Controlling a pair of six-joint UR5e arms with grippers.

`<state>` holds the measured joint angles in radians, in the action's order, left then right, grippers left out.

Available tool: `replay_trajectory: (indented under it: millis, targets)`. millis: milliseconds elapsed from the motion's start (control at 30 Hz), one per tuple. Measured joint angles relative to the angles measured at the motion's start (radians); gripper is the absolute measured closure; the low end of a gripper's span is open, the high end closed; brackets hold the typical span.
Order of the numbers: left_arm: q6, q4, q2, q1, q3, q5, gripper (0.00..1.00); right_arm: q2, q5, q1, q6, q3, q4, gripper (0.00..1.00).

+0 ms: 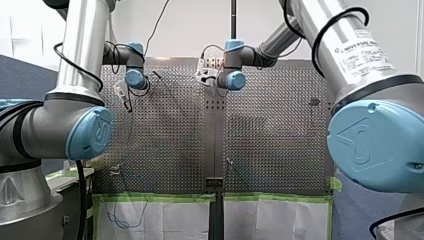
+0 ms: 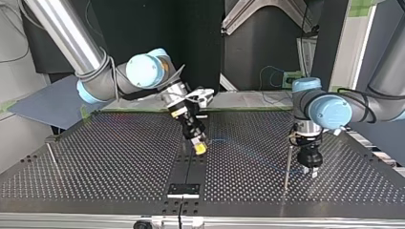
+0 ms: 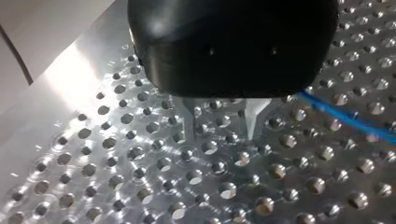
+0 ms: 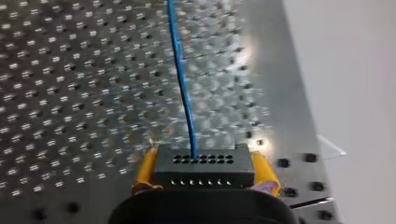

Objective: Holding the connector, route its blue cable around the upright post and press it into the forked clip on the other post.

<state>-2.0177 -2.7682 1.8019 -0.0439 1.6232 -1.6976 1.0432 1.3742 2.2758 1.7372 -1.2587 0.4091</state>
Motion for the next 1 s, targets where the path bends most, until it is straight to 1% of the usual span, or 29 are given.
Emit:
replay_trajectory:
  millis: [33,100,133,167,200,233,267,300,333,367,600,800,900,1000]
  targets:
    - [-0.002,0.002,0.000,0.001,0.002,0.005,0.35,-0.007,0.000,0.000,-0.007,0.000,-0.007,1.00]
    - [-0.006,0.009,0.000,0.003,0.007,0.015,0.25,-0.018,0.001,0.000,-0.019,-0.001,-0.021,1.00]
    - [-0.010,0.015,0.001,0.004,0.011,0.022,0.25,-0.025,0.003,0.000,-0.027,-0.002,-0.031,1.00]
    - [-0.013,0.019,0.001,0.006,0.014,0.028,0.20,-0.029,0.005,0.000,-0.032,-0.003,-0.039,1.00]
    - [-0.017,0.022,0.001,0.007,0.017,0.033,0.16,-0.033,0.007,-0.001,-0.036,-0.005,-0.047,1.00]
    - [-0.020,0.026,0.001,0.008,0.020,0.040,0.16,-0.036,0.012,-0.002,-0.040,-0.010,-0.057,1.00]
    - [-0.023,0.027,0.001,0.010,0.021,0.044,0.08,-0.037,0.016,-0.003,-0.041,-0.015,-0.063,1.00]
    - [-0.025,0.029,0.001,0.011,0.023,0.049,0.05,-0.038,0.019,-0.004,-0.042,-0.020,-0.066,1.00]
    - [-0.027,0.030,0.001,0.013,0.024,0.054,0.05,-0.039,0.024,-0.006,-0.043,-0.027,-0.068,1.00]
    - [-0.028,0.030,0.001,0.015,0.024,0.057,0.00,-0.040,0.028,-0.007,-0.043,-0.034,-0.068,1.00]
    - [-0.039,0.029,0.001,0.024,0.025,0.052,0.00,-0.041,0.062,-0.022,-0.043,-0.091,-0.035,1.00]
    - [-0.044,0.028,0.001,0.032,0.025,0.048,0.00,-0.042,0.090,-0.039,-0.042,-0.144,0.010,1.00]
    - [-0.051,0.027,0.001,0.035,0.025,0.044,0.00,-0.042,0.107,-0.051,-0.038,-0.168,0.033,1.00]
    - [-0.057,0.028,0.001,0.036,0.025,0.042,0.00,-0.042,0.120,-0.067,-0.024,-0.193,0.058,1.00]
